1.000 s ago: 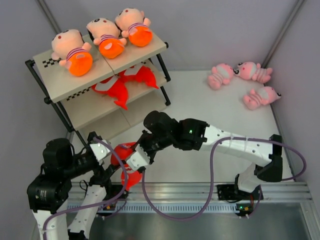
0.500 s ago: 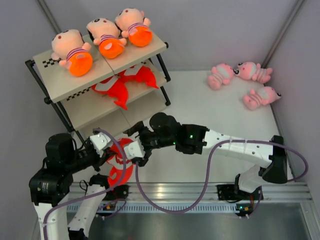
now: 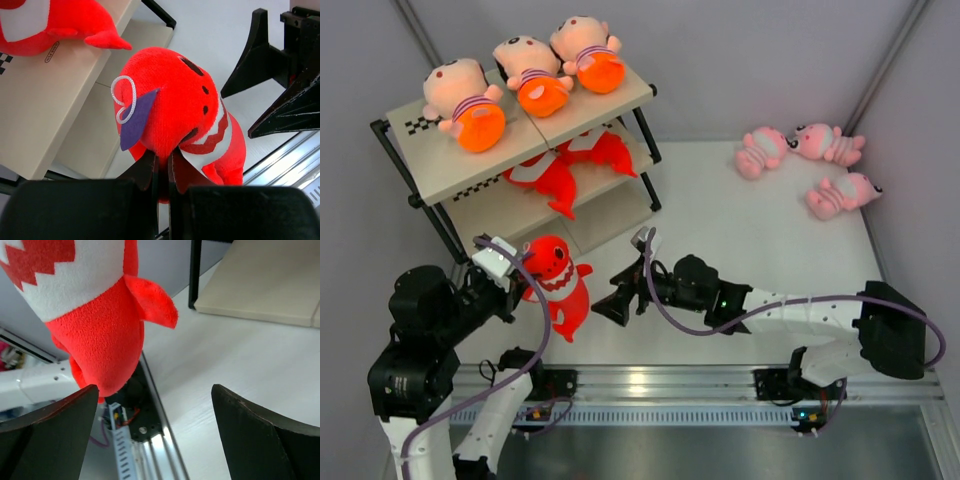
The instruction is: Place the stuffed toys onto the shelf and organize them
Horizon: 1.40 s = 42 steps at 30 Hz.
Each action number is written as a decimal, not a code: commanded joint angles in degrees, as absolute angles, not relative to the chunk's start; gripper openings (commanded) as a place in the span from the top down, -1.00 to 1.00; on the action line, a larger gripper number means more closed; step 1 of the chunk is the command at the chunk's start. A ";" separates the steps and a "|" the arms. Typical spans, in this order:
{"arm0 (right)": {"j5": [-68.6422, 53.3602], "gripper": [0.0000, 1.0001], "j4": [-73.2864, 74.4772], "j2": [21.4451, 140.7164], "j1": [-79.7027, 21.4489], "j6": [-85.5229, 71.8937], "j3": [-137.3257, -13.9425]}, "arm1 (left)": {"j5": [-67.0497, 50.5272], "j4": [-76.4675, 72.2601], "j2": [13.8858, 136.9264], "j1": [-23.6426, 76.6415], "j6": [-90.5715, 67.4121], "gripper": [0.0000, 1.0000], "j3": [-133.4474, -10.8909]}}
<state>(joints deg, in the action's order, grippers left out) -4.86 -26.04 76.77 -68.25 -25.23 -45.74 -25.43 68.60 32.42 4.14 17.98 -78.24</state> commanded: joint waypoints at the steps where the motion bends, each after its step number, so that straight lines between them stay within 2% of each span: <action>1: -7.81 -0.88 -47.07 80.92 -68.55 -43.58 -45.52 | -22.86 63.90 32.08 3.69 15.65 1.00 -79.01; 7: -9.23 -0.79 -53.26 87.61 -72.85 -47.55 -48.68 | -22.23 63.81 31.29 3.69 15.47 1.00 -78.66; 9: -9.49 -0.67 -54.93 89.55 -73.47 -48.69 -49.74 | -22.24 63.72 31.20 3.69 15.38 1.00 -78.66; 10: -9.58 -0.41 -55.37 91.21 -73.65 -50.52 -50.53 | -22.06 63.81 31.11 3.69 15.21 1.00 -78.75; 12: -8.44 -0.07 -57.39 92.19 -73.65 -52.38 -50.62 | -20.66 63.72 30.85 3.69 15.12 1.00 -79.28; 13: -8.00 0.32 -57.74 92.55 -73.65 -52.99 -50.71 | -19.96 63.72 30.94 3.69 15.38 1.00 -79.45; 15: -6.86 0.75 -55.39 92.37 -73.65 -53.44 -52.02 | -16.89 63.81 30.76 3.69 15.56 1.00 -79.45; 16: -6.42 1.00 -53.46 92.20 -73.65 -53.96 -52.73 | -15.31 63.81 30.67 3.69 15.90 0.89 -79.45; 17: -5.28 1.00 -51.00 91.94 -73.65 -53.88 -53.60 | -11.90 63.81 30.41 3.69 16.08 0.66 -79.37; 18: -4.93 1.00 -44.45 91.85 -73.74 -53.62 -56.31 | -9.69 63.72 30.24 3.69 16.26 -0.01 -79.54; 19: -4.49 1.00 -40.82 91.67 -74.00 -52.57 -57.99 | -7.67 63.81 30.06 3.60 17.04 -0.28 -79.80; 20: -2.74 1.00 -36.34 91.67 -74.09 -51.78 -59.75 | -5.47 63.81 29.71 3.60 17.40 -0.45 -81.02; 21: -1.51 1.00 -32.56 91.67 -74.35 -51.25 -61.51 | -0.75 63.90 29.62 3.52 17.84 -0.53 -81.99; 24: 2.10 1.00 -23.39 92.46 -75.23 -49.66 -67.48 | 7.53 64.25 29.88 3.34 19.42 -0.65 -89.71; 26: 4.12 1.00 -19.61 92.99 -75.23 -48.78 -69.42 | 8.35 65.21 30.41 3.25 20.39 -0.76 -97.07; 29: 5.53 1.00 -16.01 95.09 -75.23 -46.06 -74.61 | 10.10 65.21 30.85 3.25 21.00 -0.80 -103.25; 36: 5.27 1.00 -2.47 106.42 -75.15 -44.12 -94.10 | 12.13 65.21 30.15 3.25 22.32 -0.82 -104.59; 42: 7.03 1.00 -2.55 110.82 -74.97 -47.46 -97.36 | 12.40 65.21 30.15 3.51 22.85 -0.82 -104.68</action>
<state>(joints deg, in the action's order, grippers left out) 5.15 -3.60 108.88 -74.41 -46.35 -92.62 11.35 66.11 28.93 3.66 22.24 -104.95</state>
